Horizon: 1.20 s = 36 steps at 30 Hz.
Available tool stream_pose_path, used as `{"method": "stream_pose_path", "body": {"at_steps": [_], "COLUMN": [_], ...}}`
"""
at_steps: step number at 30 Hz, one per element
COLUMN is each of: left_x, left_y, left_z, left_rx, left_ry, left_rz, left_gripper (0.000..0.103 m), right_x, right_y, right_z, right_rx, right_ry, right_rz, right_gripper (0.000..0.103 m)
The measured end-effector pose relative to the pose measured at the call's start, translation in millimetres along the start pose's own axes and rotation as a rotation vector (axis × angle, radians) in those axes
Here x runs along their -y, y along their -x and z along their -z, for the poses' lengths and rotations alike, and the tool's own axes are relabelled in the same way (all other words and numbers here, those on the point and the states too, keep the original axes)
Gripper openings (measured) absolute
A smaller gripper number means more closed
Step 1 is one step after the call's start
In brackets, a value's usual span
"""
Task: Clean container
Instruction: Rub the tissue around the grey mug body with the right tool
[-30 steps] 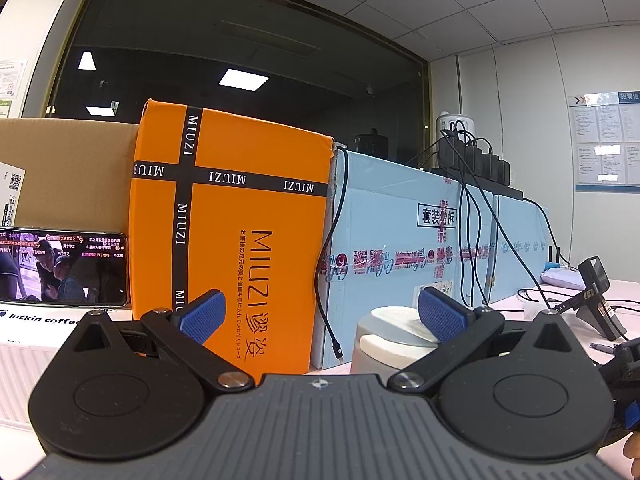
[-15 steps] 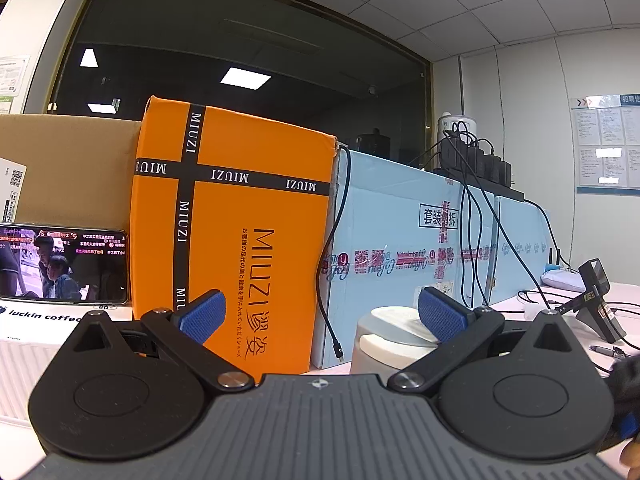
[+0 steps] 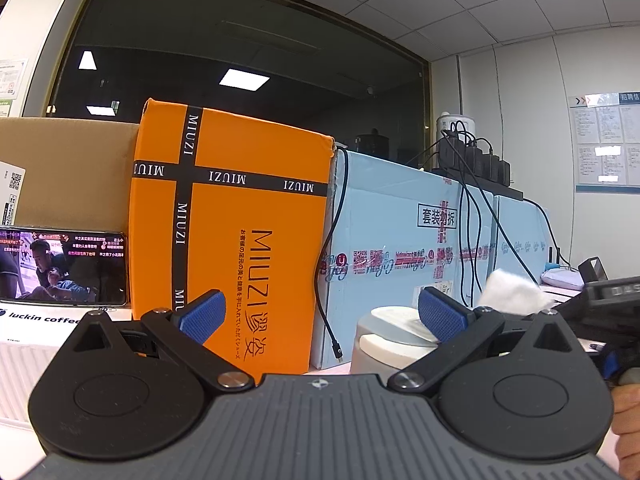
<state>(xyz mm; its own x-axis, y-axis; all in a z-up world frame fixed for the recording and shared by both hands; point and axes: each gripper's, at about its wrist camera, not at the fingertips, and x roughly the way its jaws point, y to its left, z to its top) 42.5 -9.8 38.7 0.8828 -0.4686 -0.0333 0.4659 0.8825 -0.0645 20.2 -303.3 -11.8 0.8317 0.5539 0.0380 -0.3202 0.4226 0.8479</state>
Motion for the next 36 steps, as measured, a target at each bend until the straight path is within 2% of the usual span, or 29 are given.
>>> {"method": "stream_pose_path", "body": {"at_steps": [8,14,18,22,28,36], "left_x": [0.5,1.0,0.6,0.9,0.8,-0.6], "left_y": [-0.5,-0.2,0.3,0.3,0.2,-0.1], "left_z": [0.0,0.3,0.4,0.3,0.7,0.7], "left_rx": [0.0,0.0,0.0,0.0,0.001,0.001], "left_ry": [-0.001,-0.002,-0.001,-0.004,-0.005,-0.003], "left_rz": [0.0,0.0,-0.001,0.0,0.0,0.0], "left_gripper": [0.103,0.103,0.103,0.103,0.103,0.103], "right_x": [21.5,12.5,13.4,21.2,24.3,12.7], "right_y": [-4.0,2.7,3.3,4.9,9.6,11.5], "right_z": [6.1,4.9,6.3,9.5,17.5,30.1], "right_rx": [-0.039,-0.02,-0.028,-0.042,-0.044,-0.064], "right_ry": [-0.094,-0.096,-0.118,-0.167,-0.168,-0.011], "right_rz": [0.07,-0.037,-0.036,-0.014,0.02,0.159], "right_gripper": [0.016,0.016,0.016,0.016,0.016,0.016]}}
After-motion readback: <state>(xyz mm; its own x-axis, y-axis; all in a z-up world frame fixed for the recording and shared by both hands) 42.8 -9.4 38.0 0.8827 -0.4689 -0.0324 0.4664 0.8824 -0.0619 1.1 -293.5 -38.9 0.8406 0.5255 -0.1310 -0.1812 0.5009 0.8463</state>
